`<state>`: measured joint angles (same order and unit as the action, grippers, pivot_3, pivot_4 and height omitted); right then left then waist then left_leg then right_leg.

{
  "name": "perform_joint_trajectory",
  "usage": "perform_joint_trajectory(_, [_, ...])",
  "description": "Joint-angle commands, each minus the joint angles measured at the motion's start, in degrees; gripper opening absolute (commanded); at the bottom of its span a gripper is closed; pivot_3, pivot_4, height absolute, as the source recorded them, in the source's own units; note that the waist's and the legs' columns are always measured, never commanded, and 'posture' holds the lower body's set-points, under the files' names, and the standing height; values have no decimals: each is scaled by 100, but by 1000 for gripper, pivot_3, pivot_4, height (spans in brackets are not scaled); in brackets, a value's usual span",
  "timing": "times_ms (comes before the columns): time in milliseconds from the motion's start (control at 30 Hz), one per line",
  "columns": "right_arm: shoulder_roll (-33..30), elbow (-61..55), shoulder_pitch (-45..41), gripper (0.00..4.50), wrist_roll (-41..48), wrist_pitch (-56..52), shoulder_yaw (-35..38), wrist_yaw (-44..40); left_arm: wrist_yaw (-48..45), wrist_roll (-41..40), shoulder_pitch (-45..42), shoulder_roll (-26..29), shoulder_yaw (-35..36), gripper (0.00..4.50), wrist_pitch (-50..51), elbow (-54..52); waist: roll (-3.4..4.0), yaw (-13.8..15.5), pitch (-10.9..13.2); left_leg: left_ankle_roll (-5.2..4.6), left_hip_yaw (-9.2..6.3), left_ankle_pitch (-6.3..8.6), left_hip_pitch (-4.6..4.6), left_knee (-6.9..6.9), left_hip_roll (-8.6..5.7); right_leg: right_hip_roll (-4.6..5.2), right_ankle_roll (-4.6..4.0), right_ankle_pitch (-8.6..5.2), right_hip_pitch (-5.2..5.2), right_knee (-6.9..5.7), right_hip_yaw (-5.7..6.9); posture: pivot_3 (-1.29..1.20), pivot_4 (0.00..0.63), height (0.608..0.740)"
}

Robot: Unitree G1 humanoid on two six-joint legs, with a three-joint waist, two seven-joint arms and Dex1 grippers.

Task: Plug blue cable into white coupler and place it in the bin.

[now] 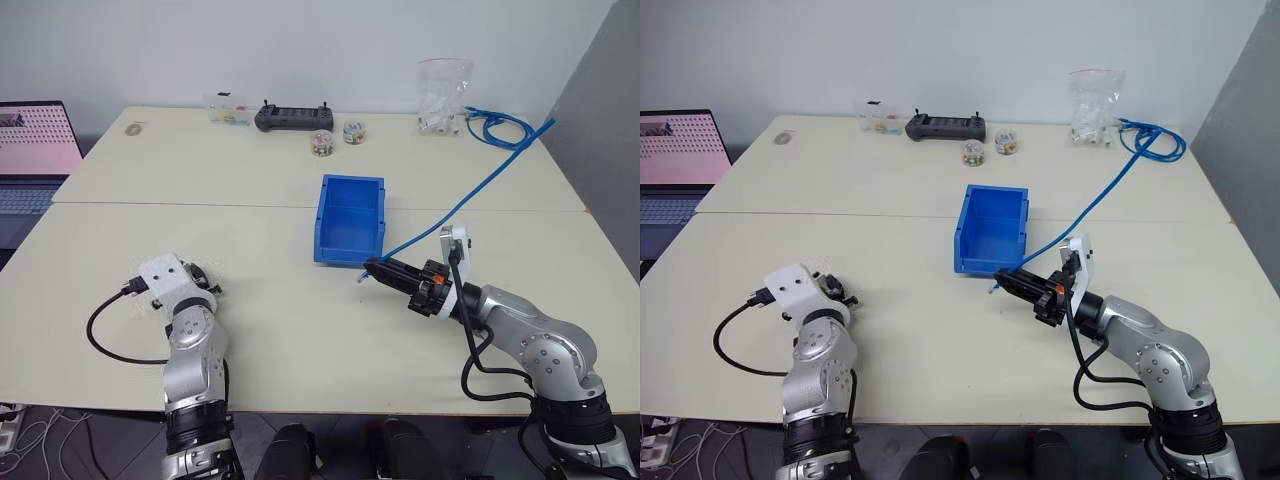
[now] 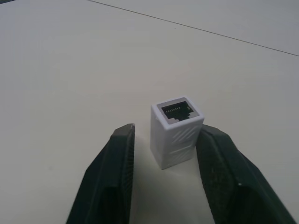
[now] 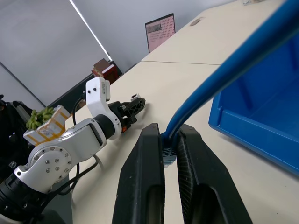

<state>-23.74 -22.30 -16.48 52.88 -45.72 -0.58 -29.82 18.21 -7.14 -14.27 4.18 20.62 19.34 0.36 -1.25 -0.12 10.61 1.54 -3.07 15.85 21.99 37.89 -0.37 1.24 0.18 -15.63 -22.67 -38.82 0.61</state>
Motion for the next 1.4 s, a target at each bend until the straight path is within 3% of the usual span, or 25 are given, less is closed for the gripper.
perform_joint_trajectory(33, [-19,-270,-24,89,93,4,170,-10,15,64,-58,74,20,1037,-78,6,0,0,0,0,0,0,0,0,0,0,0,0,0,0,0,0,150,740])
perform_joint_trajectory(333, [-37,-304,6,88,75,14,194,16,-432,14,271,210,-139,875,107,-248,0,-6,0,0,1,0,-2,0,0,0,0,0,0,-2,-2,0,150,740])
perform_joint_trajectory(400, [-80,-361,61,87,53,24,213,18,-1233,-73,561,453,-548,875,52,-536,0,-12,0,0,2,0,-3,-1,1,0,0,0,0,-2,-3,0,150,740])
perform_joint_trajectory(533, [-419,-679,368,86,-250,115,101,-134,-3815,-519,1230,1517,-1969,873,129,-1326,3,19,-1,3,0,0,-1,-4,0,1,-3,0,0,-2,1,0,150,740])
perform_joint_trajectory(600, [-465,-748,436,81,-336,149,44,-146,-4366,-478,1293,1892,-2258,873,14,-1399,3,39,-1,3,-2,0,-2,-3,-6,4,-3,-1,3,2,2,0,150,740])
perform_joint_trajectory(733, [-539,-971,687,81,-609,275,-125,-181,-6122,-1139,839,2597,-2866,873,490,-1651,4,23,-1,1,0,1,-5,-3,1,3,22,-17,6,12,-1,0,150,740])
perform_joint_trajectory(900, [-613,-1075,826,80,-927,421,-249,-261,-7426,-1120,164,3170,-3425,872,360,-1432,7,-15,1,1,-2,1,-1,-4,5,-6,21,-18,2,12,1,0,150,740])
perform_joint_trajectory(1100, [-765,-979,743,79,-1493,772,-540,-594,-8325,-405,-431,3358,-4141,872,-541,-495,9,-39,2,0,2,1,-4,-5,5,-8,22,-18,1,10,-3,0,150,740])
perform_joint_trajectory(1400, [-683,-375,267,78,-2634,1890,-1510,-1429,-8683,-99,-681,3213,-4323,864,-1058,128,8,-32,1,-1,-1,1,-5,-3,5,-8,22,-18,5,12,-1,0,150,740])
